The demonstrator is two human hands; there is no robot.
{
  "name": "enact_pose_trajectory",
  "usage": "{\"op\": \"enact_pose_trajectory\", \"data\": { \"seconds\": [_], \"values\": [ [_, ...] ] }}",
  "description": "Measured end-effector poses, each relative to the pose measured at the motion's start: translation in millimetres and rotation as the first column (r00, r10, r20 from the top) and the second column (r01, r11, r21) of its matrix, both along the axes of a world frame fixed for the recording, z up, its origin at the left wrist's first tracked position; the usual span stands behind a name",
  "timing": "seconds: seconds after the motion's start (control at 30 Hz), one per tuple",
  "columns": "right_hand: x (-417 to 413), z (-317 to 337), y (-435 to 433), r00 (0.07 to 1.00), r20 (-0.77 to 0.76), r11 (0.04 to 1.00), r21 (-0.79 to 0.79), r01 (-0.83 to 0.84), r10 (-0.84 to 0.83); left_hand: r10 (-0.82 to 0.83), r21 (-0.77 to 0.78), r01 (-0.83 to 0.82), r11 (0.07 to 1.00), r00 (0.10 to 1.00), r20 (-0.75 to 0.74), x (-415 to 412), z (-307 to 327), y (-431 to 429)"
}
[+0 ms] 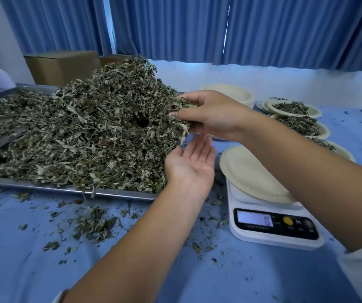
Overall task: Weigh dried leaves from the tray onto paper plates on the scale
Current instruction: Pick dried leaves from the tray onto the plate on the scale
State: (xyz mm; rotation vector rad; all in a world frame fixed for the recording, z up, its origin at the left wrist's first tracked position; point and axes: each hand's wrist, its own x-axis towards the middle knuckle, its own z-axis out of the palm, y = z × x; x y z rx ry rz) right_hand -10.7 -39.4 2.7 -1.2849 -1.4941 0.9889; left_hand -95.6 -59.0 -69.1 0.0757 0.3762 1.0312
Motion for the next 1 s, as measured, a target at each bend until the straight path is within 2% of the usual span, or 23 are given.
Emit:
{"op": "enact_pose_trajectory", "data": {
  "seconds": [0.2, 0.47, 0.7, 0.77, 0.87, 0.93, 1.0],
  "values": [
    [31.6, -3.5, -26.8, 0.995, -0.104, 1.000, -0.002, 0.011, -0.011, -0.031, 0.017, 0.031, 0.999, 0.999, 0.023, 2.9, 7.5, -10.8],
    [48.0, -10.8, -48.0, 0.979, -0.204, 1.000, 0.007, 0.003, -0.002, -0.055, 0.048, 0.058, 0.997, 0.996, -0.065, 5.0, 8.4, -18.9],
    [85.9, -6.2, -62.0, 0.976, -0.201, 0.996, -0.012, 0.087, -0.087, -0.080, 0.078, 0.087, 0.993, 0.993, -0.089, 5.1, 5.3, -20.3],
    [100.5, -2.8, -68.2, 0.985, -0.117, 0.992, -0.025, 0.121, -0.124, -0.081, 0.085, 0.089, 0.992, 0.992, -0.094, 4.8, 4.8, -20.4],
    [116.9, -0.8, -76.7, 0.973, 0.156, 0.981, -0.070, 0.183, -0.171, -0.066, 0.084, 0.075, 0.994, 0.992, -0.107, 4.1, 4.4, -18.9],
    [119.0, 0.4, -80.3, 0.917, 0.364, 0.976, -0.076, 0.204, -0.164, -0.050, 0.090, 0.061, 0.994, 0.992, -0.119, 4.0, 4.2, -17.5],
    [115.8, 2.0, -81.3, 0.853, 0.507, 0.978, -0.087, 0.190, -0.121, -0.037, 0.094, 0.049, 0.994, 0.991, -0.127, 3.4, 4.2, -16.6]
  ]
}}
